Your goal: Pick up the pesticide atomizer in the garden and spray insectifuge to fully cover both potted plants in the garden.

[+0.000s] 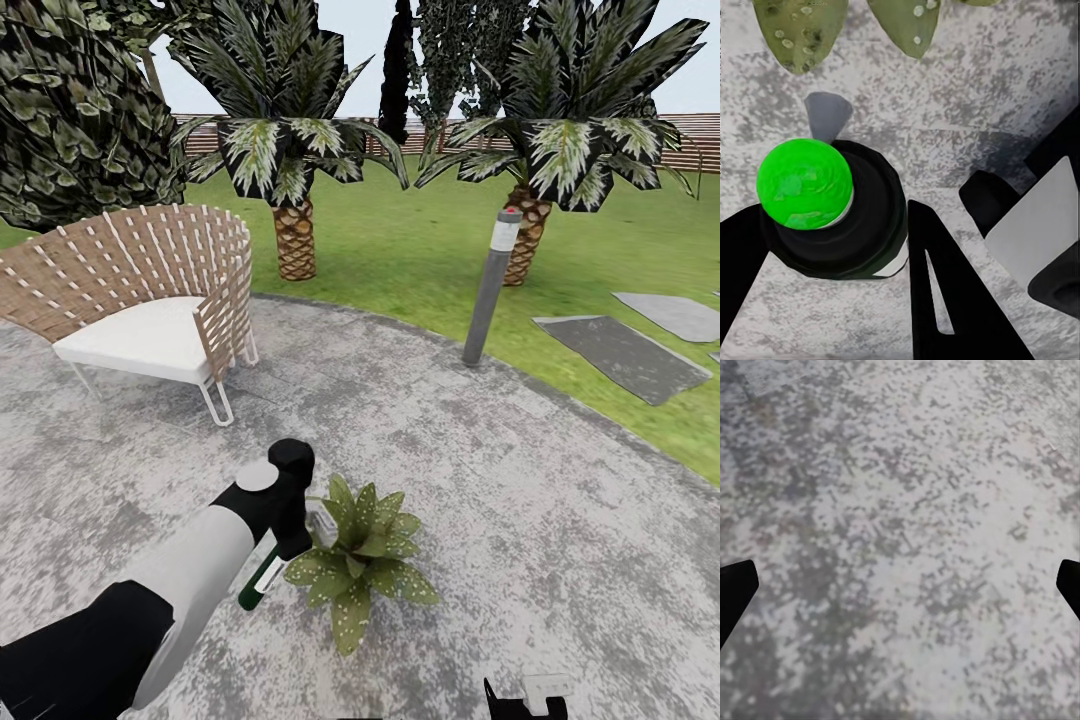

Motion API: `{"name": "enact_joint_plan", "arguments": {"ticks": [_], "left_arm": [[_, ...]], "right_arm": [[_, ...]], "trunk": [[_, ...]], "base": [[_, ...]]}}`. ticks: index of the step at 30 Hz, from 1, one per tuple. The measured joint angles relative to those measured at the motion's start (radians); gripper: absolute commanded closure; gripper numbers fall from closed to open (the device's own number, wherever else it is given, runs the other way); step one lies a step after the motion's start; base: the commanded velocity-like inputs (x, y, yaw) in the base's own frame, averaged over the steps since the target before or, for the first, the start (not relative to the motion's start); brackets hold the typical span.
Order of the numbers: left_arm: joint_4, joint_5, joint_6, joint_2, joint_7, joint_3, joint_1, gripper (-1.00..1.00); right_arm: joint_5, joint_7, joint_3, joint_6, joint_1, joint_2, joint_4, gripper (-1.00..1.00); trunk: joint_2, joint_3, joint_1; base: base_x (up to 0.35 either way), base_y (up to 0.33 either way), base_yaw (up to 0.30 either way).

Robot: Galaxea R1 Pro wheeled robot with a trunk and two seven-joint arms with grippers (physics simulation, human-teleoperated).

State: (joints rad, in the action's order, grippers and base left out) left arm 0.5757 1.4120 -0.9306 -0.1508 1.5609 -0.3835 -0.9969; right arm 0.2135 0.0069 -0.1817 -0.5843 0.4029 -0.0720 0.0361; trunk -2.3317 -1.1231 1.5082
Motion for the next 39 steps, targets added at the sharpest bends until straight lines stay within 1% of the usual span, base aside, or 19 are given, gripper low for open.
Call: {"name": "enact_joint_plan", "arguments": {"ticks": [4, 7, 10, 18, 23, 25, 29, 33, 35, 39], "left_arm": [[0.0, -0.005, -0.003, -0.003, 0.0, 0.0, -0.005, 1.0], [0.0, -0.001, -0.002, -0.002, 0.0, 0.001, -0.006, 1.0], [0.001, 0.006, -0.002, -0.001, 0.0, 0.0, -0.006, 1.0], [0.008, 0.007, -0.009, -0.001, 0.0, -0.002, -0.007, 1.0], [0.011, 0.007, -0.014, -0.003, 0.0, -0.002, -0.01, 1.0], [0.007, 0.008, -0.016, -0.002, 0.0, -0.003, -0.011, 1.0], [0.008, 0.009, -0.017, -0.003, 0.0, -0.002, -0.012, 1.0], [0.002, 0.011, -0.015, 0.005, 0.0, -0.007, -0.011, 1.0], [0.001, 0.019, -0.015, 0.006, 0.0, -0.006, -0.01, 1.0], [-0.001, 0.048, -0.016, 0.006, 0.0, -0.008, -0.008, 1.0]], "right_arm": [[0.0, 0.0, 0.0, 0.0, 0.0, 0.0, 0.0, -1.0], [0.0, 0.0, 0.0, 0.0, 0.0, 0.0, 0.0, -1.0], [0.0, 0.0, 0.0, 0.0, 0.0, 0.0, 0.0, -1.0], [0.0, 0.0, 0.0, 0.0, 0.0, 0.0, 0.0, -1.0], [0.0, 0.0, 0.0, 0.0, 0.0, 0.001, 0.0, -1.0], [0.0, 0.0, 0.0, 0.0, 0.0, 0.002, 0.0, -1.0], [0.0, 0.0, 0.0, 0.0, 0.0, 0.002, 0.0, -1.0], [0.0, 0.0, 0.0, 0.0, 0.0, 0.002, 0.0, -1.0], [0.0, 0.0, 0.0, 0.0, 0.0, 0.002, 0.0, -1.0], [0.0, 0.0, 0.0, 0.0, 0.0, 0.002, 0.0, -1.0]], "trunk": [[0.0, 0.0, 0.0], [0.0, 0.0, 0.0], [0.0, 0.0, 0.0], [0.0, 0.0, 0.0], [0.0, 0.0, 0.0], [0.0, 0.0, 0.001], [0.0, 0.0, 0.0], [0.0, 0.0, 0.0], [0.0, 0.0, 0.0], [0.0, 0.0, 0.0]], "base": [[-0.001, -0.191, 0.0], [-0.162, -0.203, 0.0], [-0.129, -0.041, 0.0], [-0.007, -0.002, 0.0], [-0.167, -0.118, 0.001], [-0.291, -0.029, 0.201], [-0.075, -0.004, 0.266], [-0.007, 0.0, 0.274], [-0.001, 0.0, 0.226], [0.0, 0.0, 0.067]]}}
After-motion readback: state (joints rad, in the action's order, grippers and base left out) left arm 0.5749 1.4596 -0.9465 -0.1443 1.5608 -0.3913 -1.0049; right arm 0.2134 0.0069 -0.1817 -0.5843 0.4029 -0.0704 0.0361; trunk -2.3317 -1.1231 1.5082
